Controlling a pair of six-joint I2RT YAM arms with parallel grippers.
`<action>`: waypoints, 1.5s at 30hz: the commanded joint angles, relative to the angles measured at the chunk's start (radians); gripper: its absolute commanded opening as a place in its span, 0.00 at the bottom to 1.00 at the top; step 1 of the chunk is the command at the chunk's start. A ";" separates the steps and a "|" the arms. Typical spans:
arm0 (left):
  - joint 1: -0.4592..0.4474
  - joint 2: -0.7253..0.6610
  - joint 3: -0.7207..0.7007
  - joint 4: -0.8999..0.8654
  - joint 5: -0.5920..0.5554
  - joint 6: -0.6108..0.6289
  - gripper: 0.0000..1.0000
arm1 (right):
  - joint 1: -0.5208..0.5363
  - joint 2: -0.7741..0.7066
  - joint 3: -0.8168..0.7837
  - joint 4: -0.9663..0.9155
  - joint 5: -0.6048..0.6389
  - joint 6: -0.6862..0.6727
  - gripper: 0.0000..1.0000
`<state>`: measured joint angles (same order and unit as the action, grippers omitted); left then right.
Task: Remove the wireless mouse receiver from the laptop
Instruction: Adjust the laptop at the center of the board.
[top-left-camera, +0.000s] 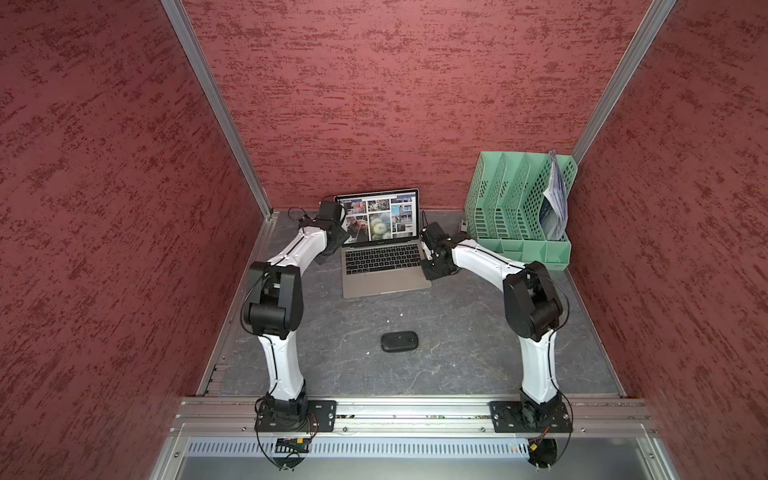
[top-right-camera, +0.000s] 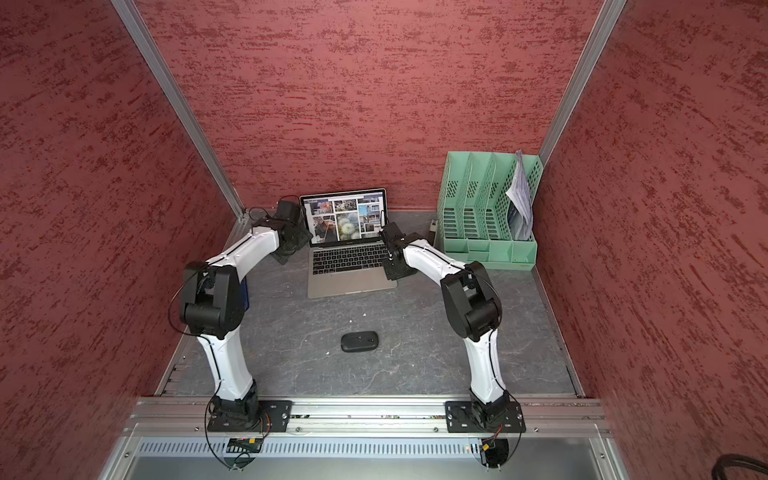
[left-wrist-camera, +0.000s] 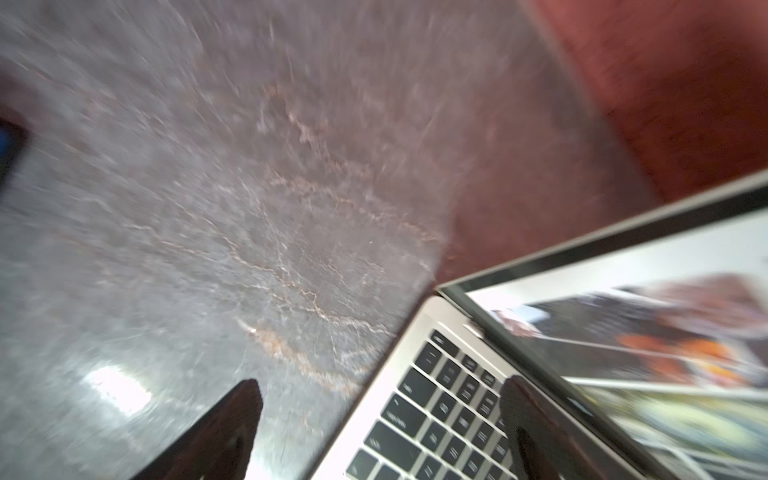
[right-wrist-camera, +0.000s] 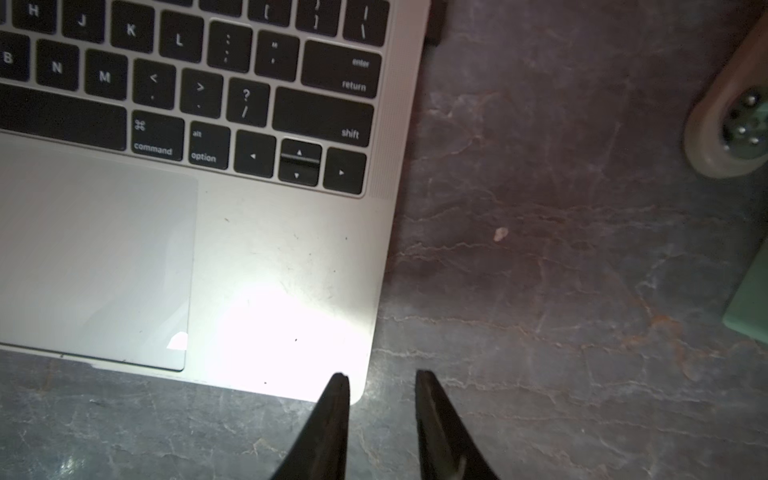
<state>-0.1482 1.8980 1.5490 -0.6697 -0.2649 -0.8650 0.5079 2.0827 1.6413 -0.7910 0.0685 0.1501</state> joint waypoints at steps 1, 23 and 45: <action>0.019 -0.050 -0.073 0.017 -0.033 0.028 0.91 | 0.003 -0.008 0.023 0.004 -0.006 0.011 0.28; 0.148 0.400 0.340 0.048 0.309 0.058 0.00 | -0.051 0.071 0.074 0.052 0.010 -0.038 0.00; 0.128 0.421 0.086 0.473 0.533 -0.128 0.00 | -0.051 0.090 0.041 0.103 -0.156 0.011 0.00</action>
<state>-0.0120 2.3127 1.6791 -0.2501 0.2249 -0.9585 0.4545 2.1845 1.6958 -0.7067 -0.0410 0.1452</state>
